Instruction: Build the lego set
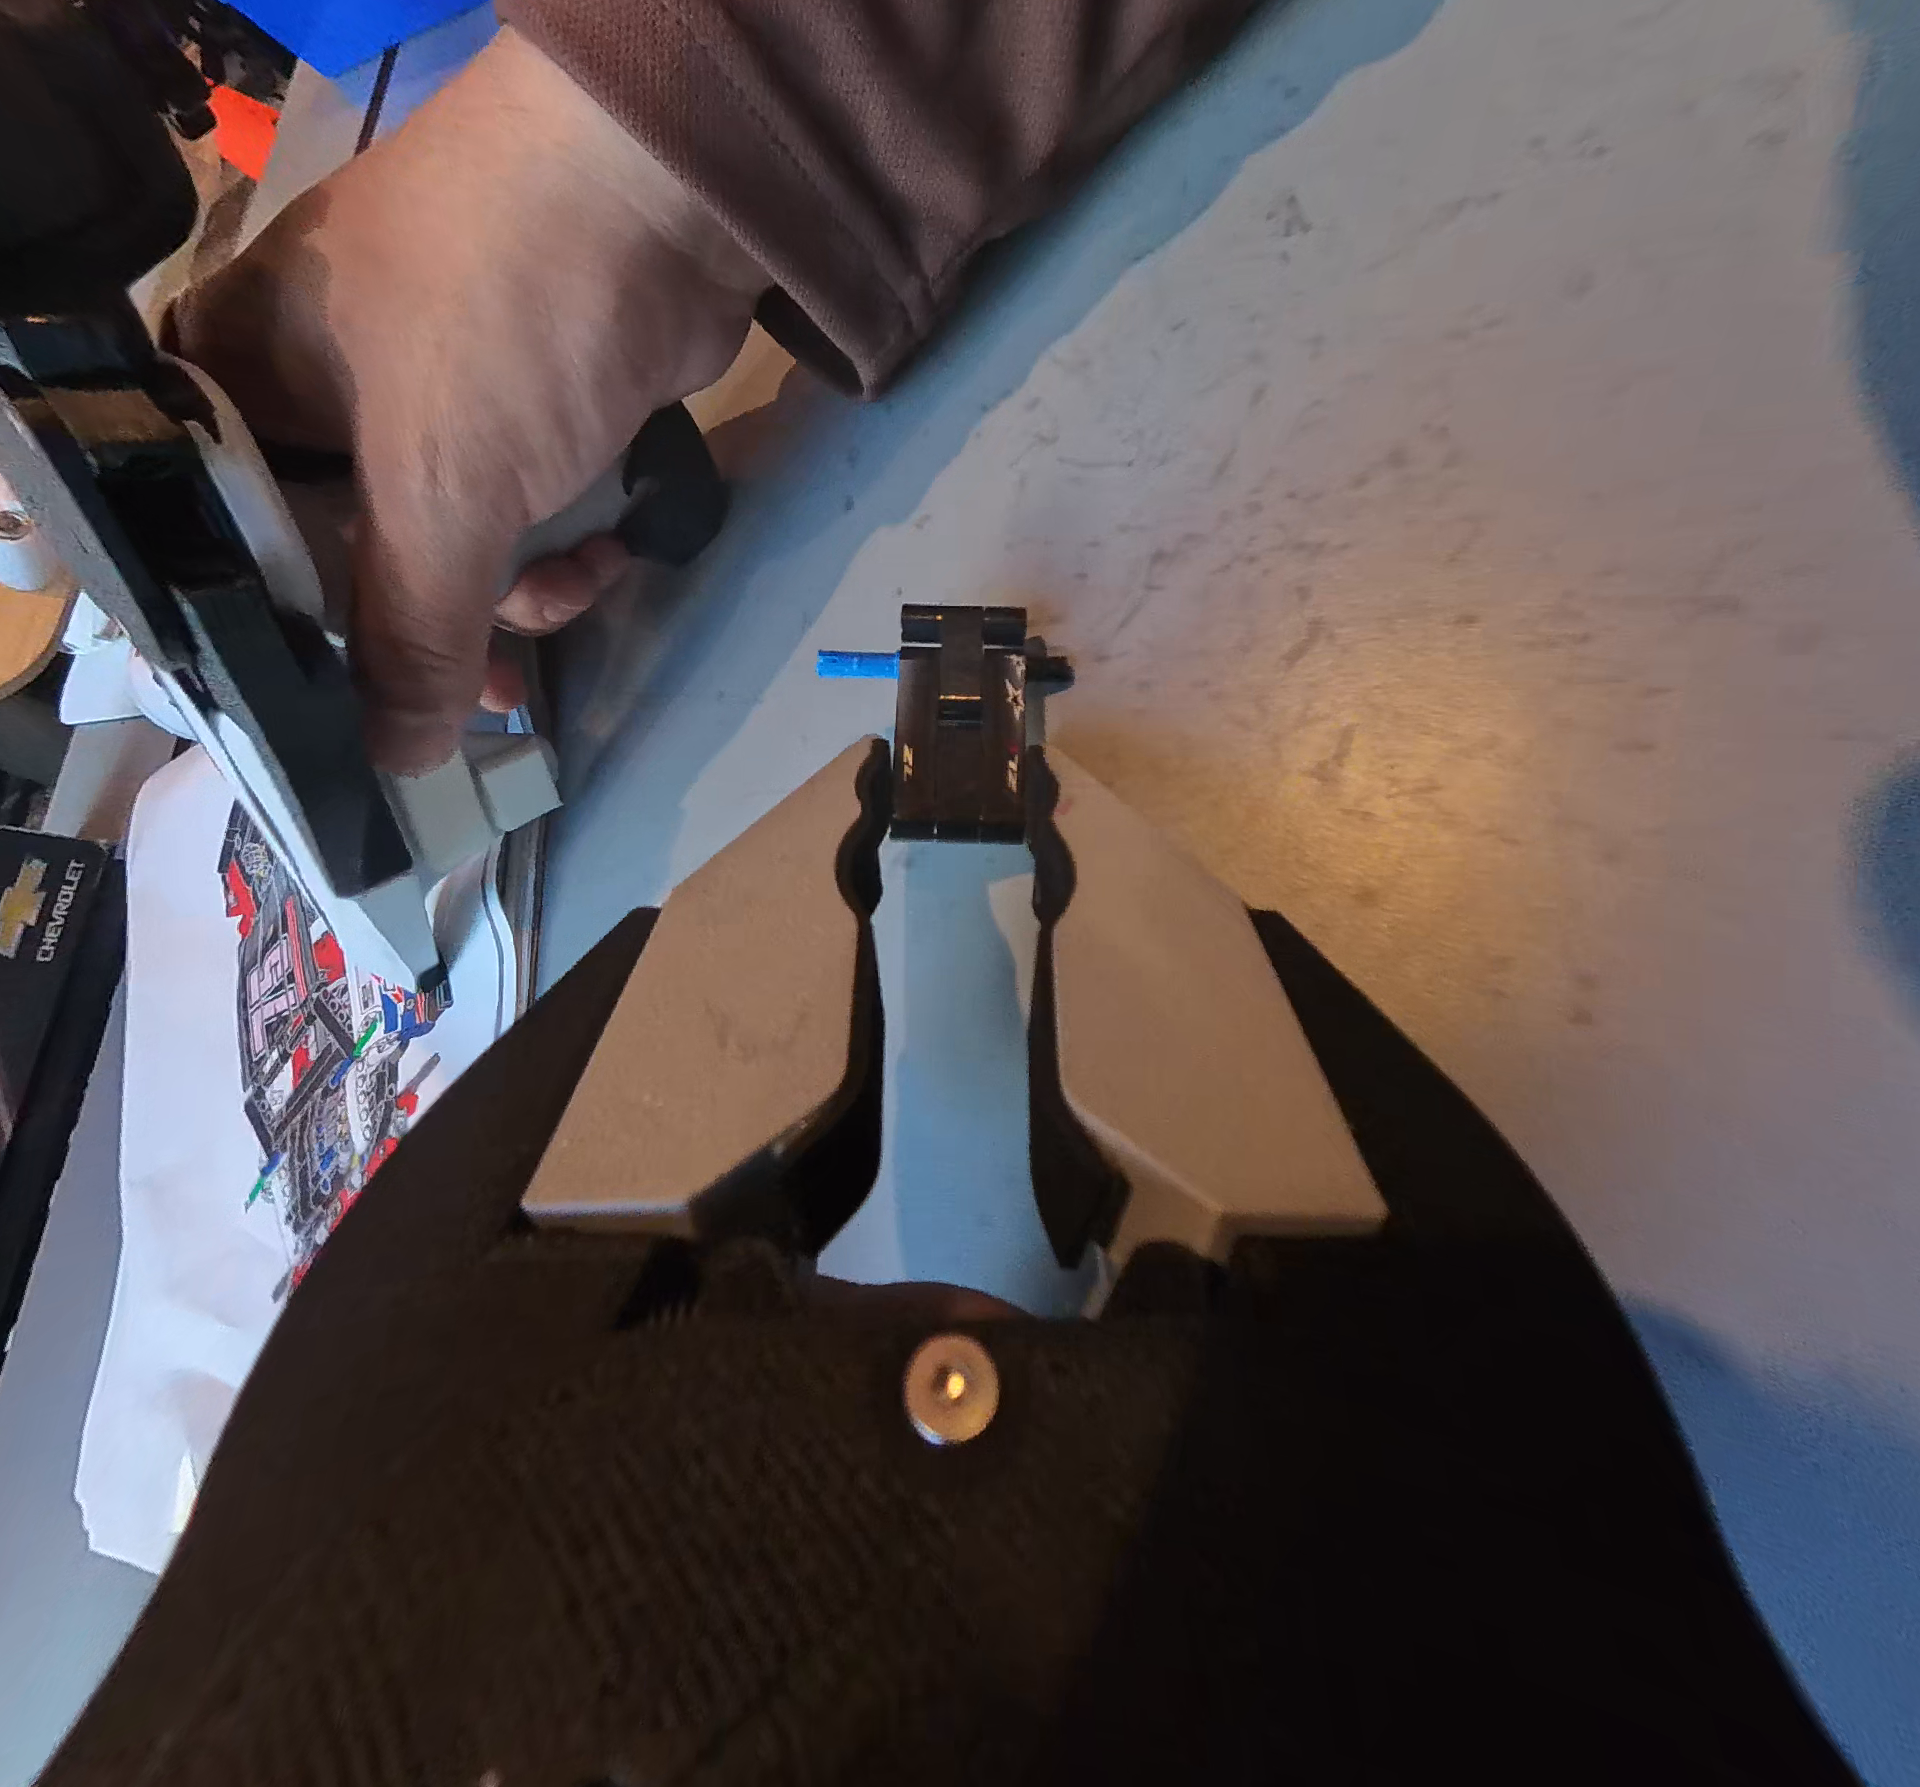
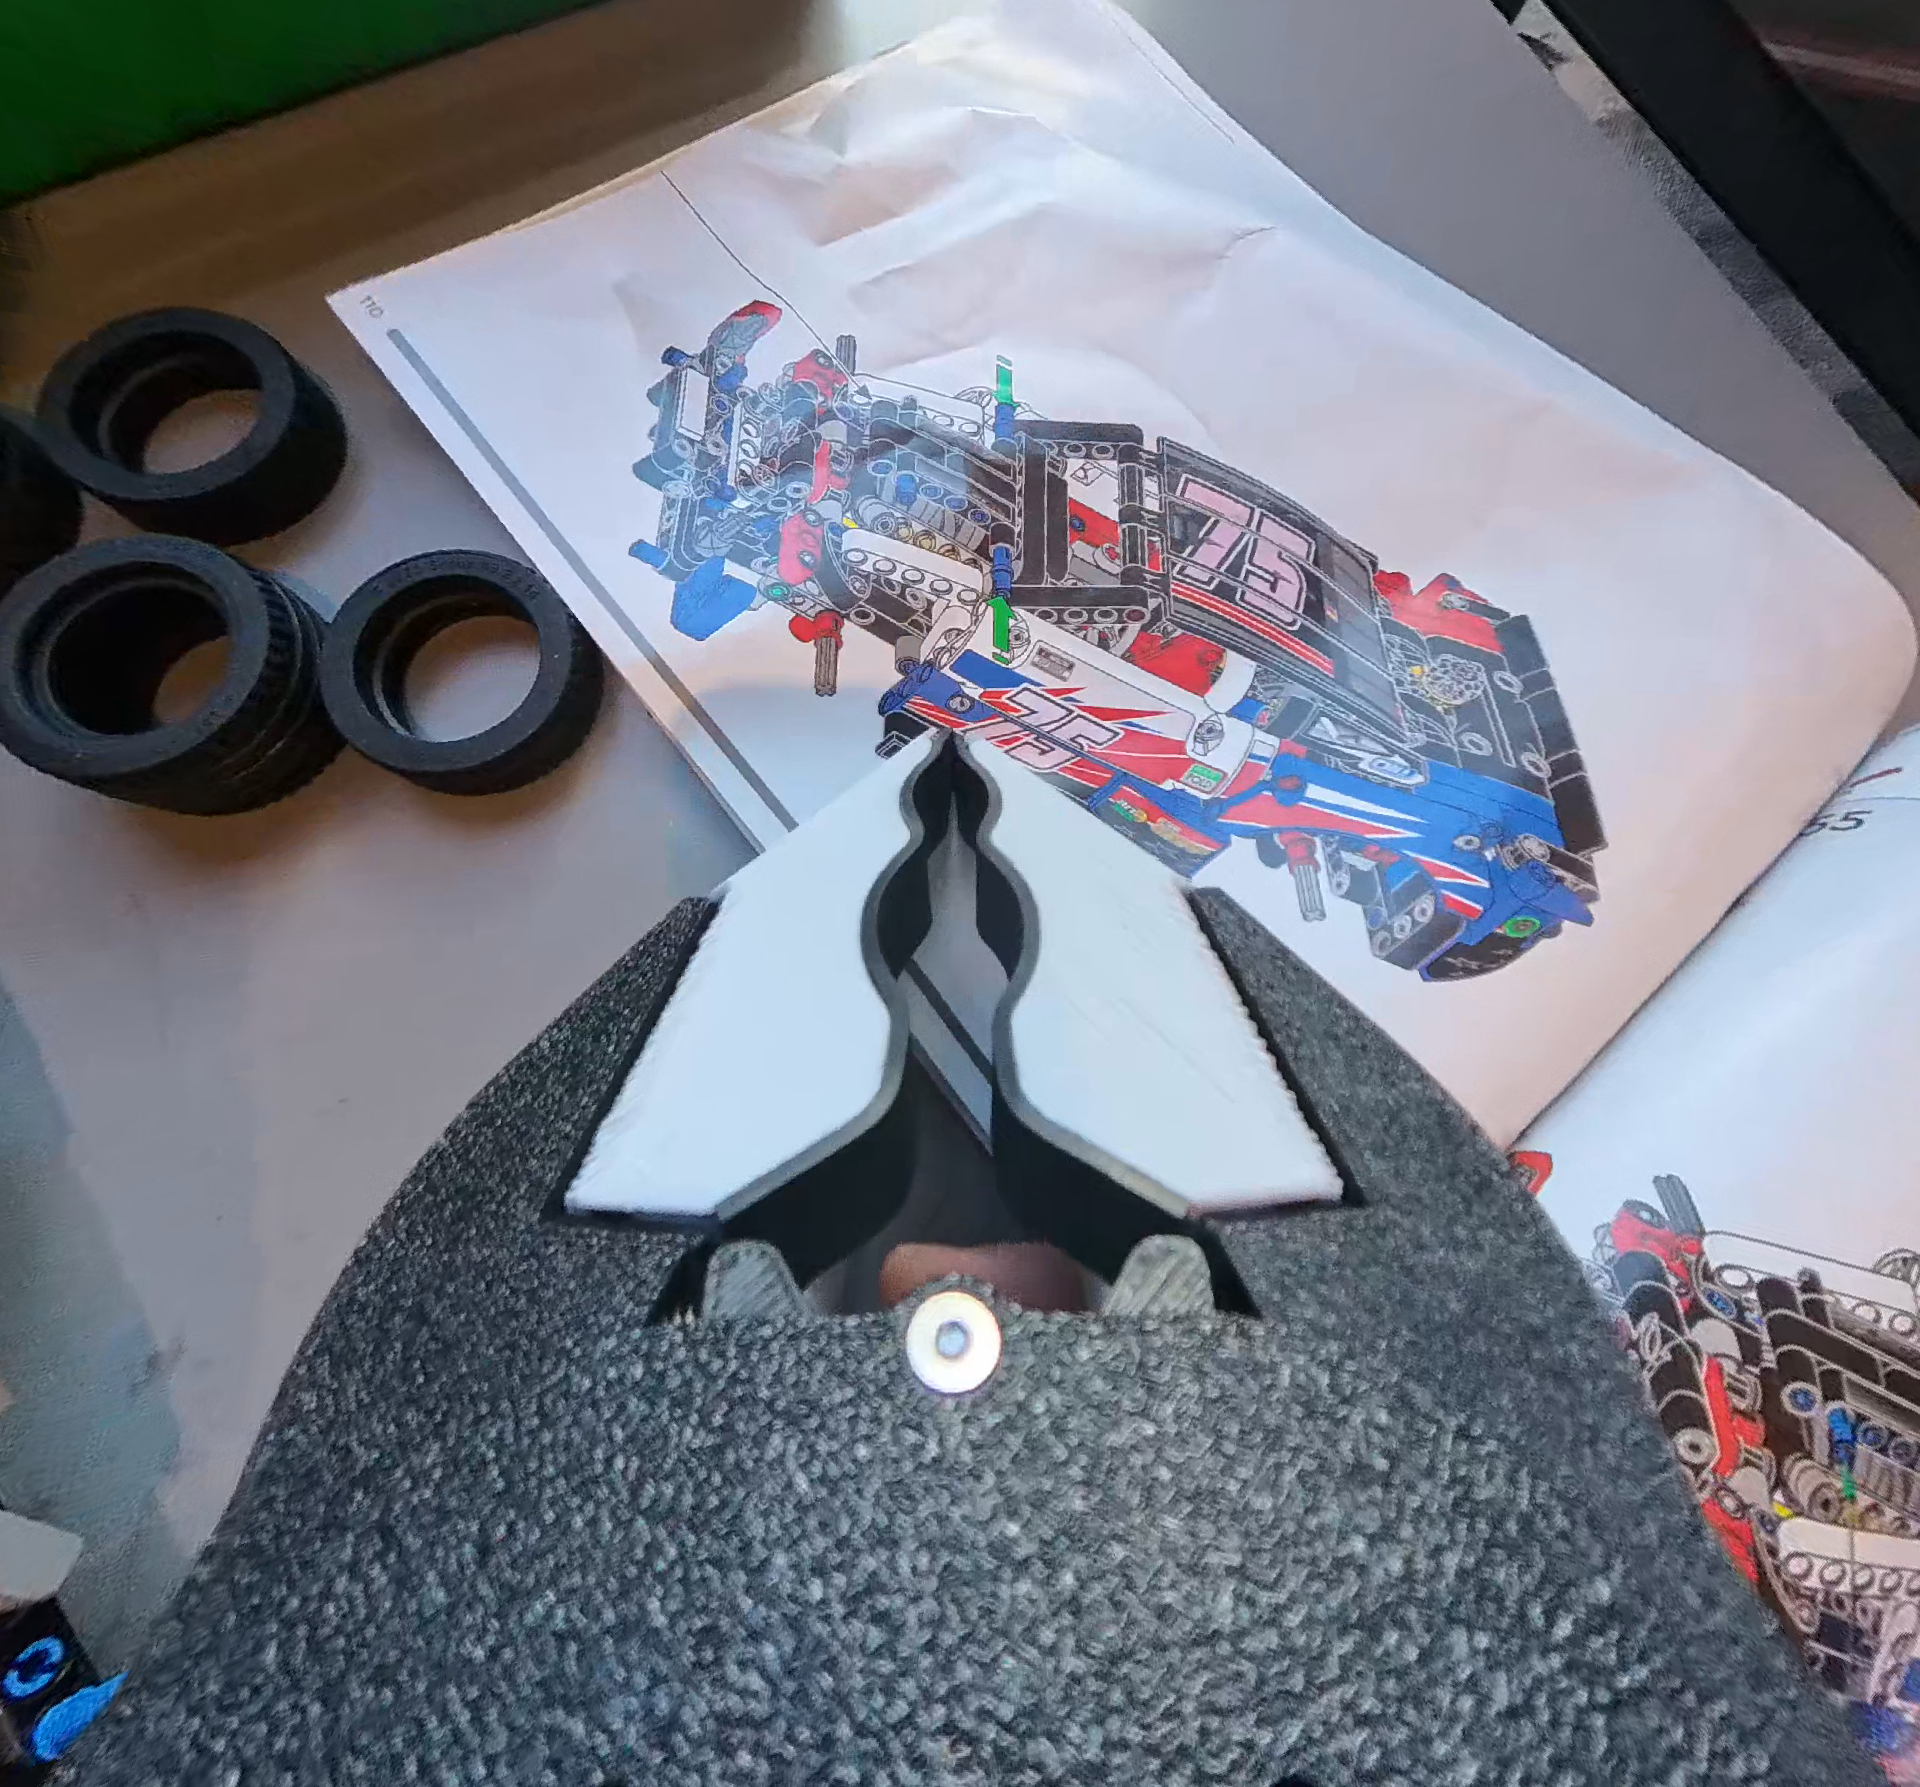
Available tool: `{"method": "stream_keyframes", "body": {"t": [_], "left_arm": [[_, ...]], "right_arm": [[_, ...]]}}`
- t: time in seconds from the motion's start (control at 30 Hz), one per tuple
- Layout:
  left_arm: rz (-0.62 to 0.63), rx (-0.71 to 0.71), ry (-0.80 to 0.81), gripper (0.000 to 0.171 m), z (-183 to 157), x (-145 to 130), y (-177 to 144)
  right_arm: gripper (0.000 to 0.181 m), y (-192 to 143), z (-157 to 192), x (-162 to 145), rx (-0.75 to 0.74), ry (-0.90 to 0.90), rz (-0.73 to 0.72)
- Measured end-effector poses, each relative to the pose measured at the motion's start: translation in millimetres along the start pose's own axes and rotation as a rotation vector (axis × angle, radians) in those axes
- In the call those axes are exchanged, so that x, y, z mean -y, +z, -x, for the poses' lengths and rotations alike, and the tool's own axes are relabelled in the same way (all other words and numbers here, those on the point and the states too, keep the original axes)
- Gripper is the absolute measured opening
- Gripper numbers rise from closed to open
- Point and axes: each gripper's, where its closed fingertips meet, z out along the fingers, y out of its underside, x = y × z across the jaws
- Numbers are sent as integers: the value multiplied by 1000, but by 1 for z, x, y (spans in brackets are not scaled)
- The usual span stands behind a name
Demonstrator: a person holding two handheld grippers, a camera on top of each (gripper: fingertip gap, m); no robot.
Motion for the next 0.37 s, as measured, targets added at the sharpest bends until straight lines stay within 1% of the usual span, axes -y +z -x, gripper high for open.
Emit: {"method": "stream_keyframes", "body": {"t": [0.13, 0.27, 0.37], "left_arm": [[4, 1, -9, 22, 2, -2, 0], [7, 9, -9, 22, 4, -3, 0], [7, 11, -5, 22, 3, -3, 0]], "right_arm": [[1, -2, 4, -2, 15, -34, 0], [1, -6, 7, -6, 59, -23, -4], [0, -8, 7, -7, 55, -35, -3]]}}
